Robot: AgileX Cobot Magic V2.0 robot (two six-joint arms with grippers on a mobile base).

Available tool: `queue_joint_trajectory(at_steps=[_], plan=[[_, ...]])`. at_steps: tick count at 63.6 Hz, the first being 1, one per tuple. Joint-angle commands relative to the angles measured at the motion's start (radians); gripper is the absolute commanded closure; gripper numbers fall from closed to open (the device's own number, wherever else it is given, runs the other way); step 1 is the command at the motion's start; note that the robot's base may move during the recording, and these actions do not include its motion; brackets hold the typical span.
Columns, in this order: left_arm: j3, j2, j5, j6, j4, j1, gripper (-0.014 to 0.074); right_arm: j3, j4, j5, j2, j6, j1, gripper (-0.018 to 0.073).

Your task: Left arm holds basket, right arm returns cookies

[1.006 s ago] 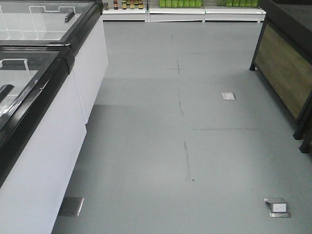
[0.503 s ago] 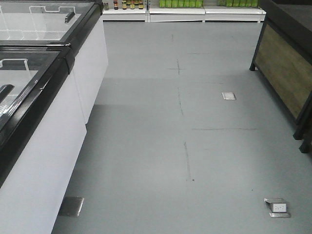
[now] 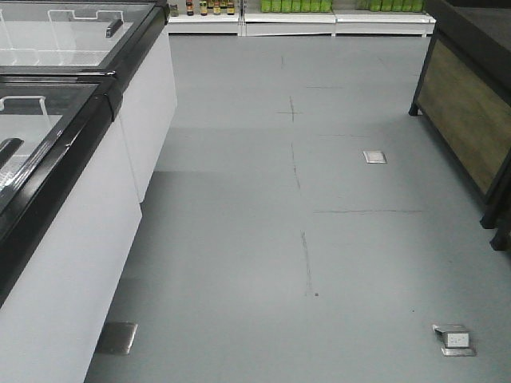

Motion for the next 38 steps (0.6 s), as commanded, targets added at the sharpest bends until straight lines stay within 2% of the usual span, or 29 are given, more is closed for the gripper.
queue_joint_trajectory(at_steps=[1, 8, 19, 28, 38], plan=[[-0.037, -0.082, 0.06, 0.08, -0.125, 0.001, 0.0604, 0.004, -0.006, -0.078, -0.017, -0.01, -0.006, 0.057], [-0.037, -0.103, 0.126, 0.08, -0.154, -0.001, 0.0604, 0.004, -0.006, -0.078, -0.017, -0.01, -0.006, 0.057], [-0.036, -0.136, 0.242, 0.068, -0.117, -0.004, 0.0604, 0.004, -0.006, -0.078, -0.017, -0.01, -0.006, 0.057], [-0.036, -0.17, 0.24, 0.005, 0.004, -0.032, 0.0604, 0.004, -0.006, -0.078, -0.017, -0.01, -0.006, 0.057], [-0.036, -0.187, 0.232, -0.075, 0.173, -0.109, 0.0604, 0.004, -0.006, -0.078, -0.017, -0.01, -0.006, 0.057]])
